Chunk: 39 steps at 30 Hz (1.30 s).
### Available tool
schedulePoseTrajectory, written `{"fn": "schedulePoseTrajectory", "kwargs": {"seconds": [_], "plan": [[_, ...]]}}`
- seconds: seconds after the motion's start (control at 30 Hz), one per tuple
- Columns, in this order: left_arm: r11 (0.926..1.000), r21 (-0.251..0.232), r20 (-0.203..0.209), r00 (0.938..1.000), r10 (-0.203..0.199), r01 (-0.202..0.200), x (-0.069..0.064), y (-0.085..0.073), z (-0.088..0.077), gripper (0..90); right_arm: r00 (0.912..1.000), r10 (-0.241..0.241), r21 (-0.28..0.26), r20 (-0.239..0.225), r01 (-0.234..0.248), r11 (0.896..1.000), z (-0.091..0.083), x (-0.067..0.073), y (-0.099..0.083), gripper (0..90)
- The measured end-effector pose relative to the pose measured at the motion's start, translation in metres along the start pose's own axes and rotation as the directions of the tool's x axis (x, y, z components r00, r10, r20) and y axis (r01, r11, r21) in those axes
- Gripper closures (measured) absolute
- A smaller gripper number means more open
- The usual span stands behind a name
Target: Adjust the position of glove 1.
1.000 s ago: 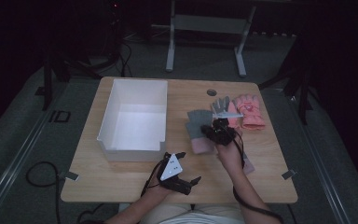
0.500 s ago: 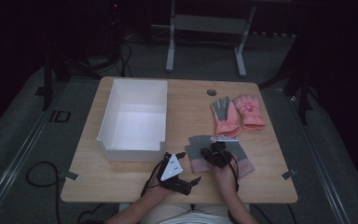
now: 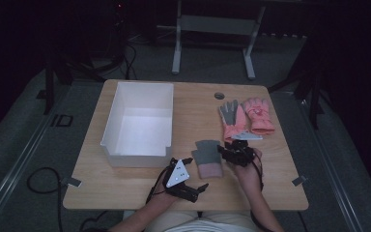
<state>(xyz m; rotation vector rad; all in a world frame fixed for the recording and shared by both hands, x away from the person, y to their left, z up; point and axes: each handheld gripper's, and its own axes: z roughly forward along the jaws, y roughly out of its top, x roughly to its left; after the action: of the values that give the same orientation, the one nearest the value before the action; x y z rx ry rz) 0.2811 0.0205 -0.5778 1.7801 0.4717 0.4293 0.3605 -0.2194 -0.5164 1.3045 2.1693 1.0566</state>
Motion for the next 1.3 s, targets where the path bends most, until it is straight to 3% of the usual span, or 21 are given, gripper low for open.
{"fn": "schedulePoseTrajectory", "kwargs": {"seconds": [0.17, 0.33, 0.47, 0.6, 0.7, 0.93, 1.03, 1.17, 1.3], "plan": [[1.0000, 0.000, 0.000, 1.0000, -0.003, 0.003, 0.000, 0.000, 0.000, 0.0, 0.9959, -0.090, 0.008, 0.011, 0.090, 0.996, -0.019, -0.026, -0.001, 61.5], [1.0000, 0.004, -0.001, 1.0000, -0.002, 0.002, 0.000, 0.000, 0.001, 0.0, 0.9919, -0.126, 0.027, -0.015, 0.126, 0.992, -0.036, -0.048, -0.004, 63.3], [1.0000, 0.006, -0.004, 1.0000, 0.001, -0.001, 0.000, 0.000, 0.001, 0.0, 0.9770, -0.205, 0.056, -0.059, 0.208, 0.977, -0.044, -0.061, -0.009, 60.7], [1.0000, 0.004, 0.000, 1.0000, -0.001, 0.001, 0.000, 0.000, 0.001, 0.0, 0.9673, -0.239, 0.093, -0.084, 0.247, 0.965, -0.043, -0.069, -0.018, 60.8], [1.0000, 0.004, -0.001, 1.0000, 0.001, -0.001, 0.000, 0.000, 0.001, 0.0, 0.9665, -0.233, 0.118, -0.106, 0.245, 0.962, -0.037, -0.074, -0.025, 60.5], [1.0000, 0.002, 0.000, 1.0000, -0.001, 0.001, 0.000, 0.000, 0.001, 0.0, 0.9738, -0.196, 0.163, -0.114, 0.214, 0.963, -0.018, -0.082, -0.035, 61.7], [1.0000, 0.005, 0.000, 1.0000, 0.003, -0.003, 0.000, 0.000, 0.001, 0.0, 0.9768, -0.192, 0.188, -0.095, 0.207, 0.960, -0.011, -0.084, -0.039, 61.6], [1.0000, 0.004, 0.000, 1.0000, 0.004, -0.004, 0.000, 0.000, 0.001, 0.0, 0.9759, -0.198, 0.175, -0.093, 0.211, 0.962, -0.008, -0.083, -0.043, 62.2], [1.0000, 0.003, 0.001, 1.0000, 0.001, -0.001, 0.000, 0.000, 0.001, 0.0, 0.9774, -0.193, 0.179, -0.086, 0.206, 0.962, -0.009, -0.081, -0.044, 73.3]]}}
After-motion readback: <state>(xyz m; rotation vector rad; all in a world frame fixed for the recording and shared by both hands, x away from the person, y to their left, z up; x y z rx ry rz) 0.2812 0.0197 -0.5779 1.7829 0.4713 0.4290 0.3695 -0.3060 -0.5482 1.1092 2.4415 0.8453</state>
